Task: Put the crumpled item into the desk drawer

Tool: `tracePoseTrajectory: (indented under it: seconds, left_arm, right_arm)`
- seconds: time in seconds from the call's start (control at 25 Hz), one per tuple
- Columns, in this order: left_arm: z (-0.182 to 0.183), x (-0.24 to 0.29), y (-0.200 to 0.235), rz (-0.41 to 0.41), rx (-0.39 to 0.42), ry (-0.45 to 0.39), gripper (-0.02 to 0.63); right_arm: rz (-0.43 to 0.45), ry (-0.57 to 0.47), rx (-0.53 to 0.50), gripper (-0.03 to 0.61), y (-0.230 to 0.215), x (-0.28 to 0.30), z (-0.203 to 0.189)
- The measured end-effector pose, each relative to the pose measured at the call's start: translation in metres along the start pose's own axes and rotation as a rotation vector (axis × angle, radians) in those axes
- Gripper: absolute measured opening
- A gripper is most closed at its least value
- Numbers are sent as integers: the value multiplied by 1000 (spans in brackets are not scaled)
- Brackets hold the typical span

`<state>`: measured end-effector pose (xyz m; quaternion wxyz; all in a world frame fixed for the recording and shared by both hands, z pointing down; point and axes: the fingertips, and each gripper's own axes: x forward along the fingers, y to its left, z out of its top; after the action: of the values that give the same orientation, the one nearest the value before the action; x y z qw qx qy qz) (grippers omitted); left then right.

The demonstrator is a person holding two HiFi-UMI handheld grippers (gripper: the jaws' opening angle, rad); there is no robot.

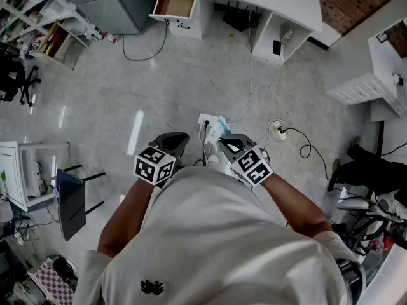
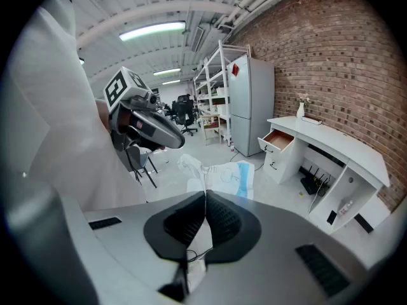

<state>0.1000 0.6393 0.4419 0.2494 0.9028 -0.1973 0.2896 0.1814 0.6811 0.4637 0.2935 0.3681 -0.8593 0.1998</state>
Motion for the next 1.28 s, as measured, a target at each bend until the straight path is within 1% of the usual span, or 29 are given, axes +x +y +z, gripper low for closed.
tracePoseTrajectory:
  seconds: [0.28, 0.36, 0.48, 0.6, 0.72, 0.84, 0.96, 1.12, 1.2, 1.28]
  left_arm:
    - [8, 3, 18, 17, -1, -12, 32]
    - [11, 0, 32, 20, -10, -18, 32]
    - [18, -11, 68, 21, -27, -18, 32]
    - [27, -17, 118, 9, -41, -27, 32]
    - [45, -14, 178, -23, -41, -39, 32]
    - [74, -26, 254, -49, -42, -46, 32]
    - [102, -44, 322, -74, -28, -68, 32]
    - [121, -67, 405, -93, -24, -60, 32]
    - [129, -79, 442, -90, -15, -50, 32]
    - [135, -88, 474, -71, -8, -46, 32]
  right_arm:
    - [-1, 10, -1, 29, -18, 15, 3]
    - [2, 20, -4, 29, -23, 27, 10]
    - [0, 23, 9, 29, -28, 52, 35]
    - [-5, 28, 47, 29, -38, 87, 62]
    - [-50, 42, 78, 29, -63, 129, 89]
    - [-79, 61, 99, 29, -76, 181, 138]
    - [-82, 73, 80, 29, -82, 234, 196]
    - [-92, 86, 55, 29, -98, 301, 263]
    - [-101, 88, 27, 29, -105, 325, 293]
    - [-105, 82, -1, 29, -113, 343, 319]
